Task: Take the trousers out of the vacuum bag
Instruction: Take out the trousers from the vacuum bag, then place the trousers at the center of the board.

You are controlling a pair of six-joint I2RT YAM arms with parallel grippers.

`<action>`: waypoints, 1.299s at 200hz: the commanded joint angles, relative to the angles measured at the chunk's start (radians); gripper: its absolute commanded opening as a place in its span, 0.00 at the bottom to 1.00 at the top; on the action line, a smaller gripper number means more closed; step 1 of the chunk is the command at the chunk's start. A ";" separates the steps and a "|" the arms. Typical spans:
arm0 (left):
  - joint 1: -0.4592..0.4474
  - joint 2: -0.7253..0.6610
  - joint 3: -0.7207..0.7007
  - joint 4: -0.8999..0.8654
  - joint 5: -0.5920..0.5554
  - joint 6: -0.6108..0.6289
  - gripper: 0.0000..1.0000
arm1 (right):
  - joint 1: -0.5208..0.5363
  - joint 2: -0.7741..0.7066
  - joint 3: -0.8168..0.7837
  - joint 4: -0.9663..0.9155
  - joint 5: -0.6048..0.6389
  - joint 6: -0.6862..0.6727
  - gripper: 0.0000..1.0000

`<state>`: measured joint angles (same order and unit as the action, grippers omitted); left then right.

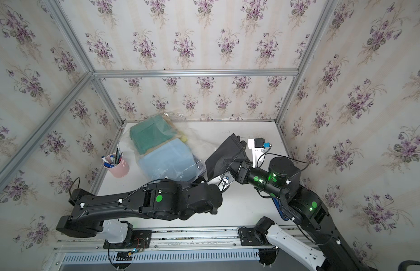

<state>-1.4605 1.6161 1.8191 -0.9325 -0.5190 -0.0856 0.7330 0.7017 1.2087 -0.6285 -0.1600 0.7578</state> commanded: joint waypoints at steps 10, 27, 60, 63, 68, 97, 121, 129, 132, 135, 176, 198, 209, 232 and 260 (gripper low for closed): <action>0.044 0.041 0.056 0.127 0.063 0.125 0.03 | 0.002 0.049 0.071 0.025 0.086 -0.105 0.00; 0.089 0.071 0.083 0.152 0.106 0.147 0.03 | 0.002 0.088 0.088 0.028 0.117 -0.136 0.00; 0.162 0.135 0.159 0.176 0.136 0.209 0.03 | 0.000 0.156 0.115 0.052 0.177 -0.204 0.00; 0.167 0.143 0.169 0.177 0.137 0.215 0.03 | -0.001 0.163 0.118 0.054 0.186 -0.210 0.00; 0.177 0.155 0.187 0.177 0.141 0.225 0.04 | -0.004 0.174 0.124 0.057 0.199 -0.220 0.00; 0.233 0.218 0.271 0.169 0.176 0.261 0.04 | -0.046 0.241 0.153 0.089 0.195 -0.272 0.00; 0.278 0.255 0.301 0.178 0.200 0.279 0.04 | -0.154 0.293 0.154 0.136 0.070 -0.287 0.00; 0.296 0.266 0.308 0.182 0.214 0.282 0.04 | -0.214 0.310 0.151 0.156 0.022 -0.287 0.00; 0.303 0.269 0.311 0.185 0.221 0.283 0.04 | -0.238 0.316 0.149 0.163 0.004 -0.286 0.00; 0.308 0.272 0.313 0.187 0.226 0.283 0.04 | -0.255 0.322 0.148 0.171 -0.013 -0.285 0.00; 0.376 0.353 0.388 0.209 0.246 0.332 0.05 | -0.434 0.423 0.134 0.273 -0.227 -0.268 0.00; 0.413 0.422 0.448 0.216 0.235 0.366 0.05 | -0.508 0.485 0.110 0.353 -0.325 -0.250 0.00; 0.431 0.455 0.478 0.224 0.221 0.386 0.06 | -0.538 0.513 0.093 0.405 -0.370 -0.243 0.00; 0.461 0.537 0.555 0.227 0.220 0.410 0.06 | -0.598 0.574 0.072 0.493 -0.442 -0.232 0.00; 0.484 0.628 0.630 0.253 0.197 0.461 0.07 | -0.671 0.655 0.051 0.592 -0.529 -0.214 0.00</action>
<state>-0.9741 2.1941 2.3932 -0.8143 -0.3908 0.2008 0.0986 1.3060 1.2728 -0.2104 -0.5701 0.5201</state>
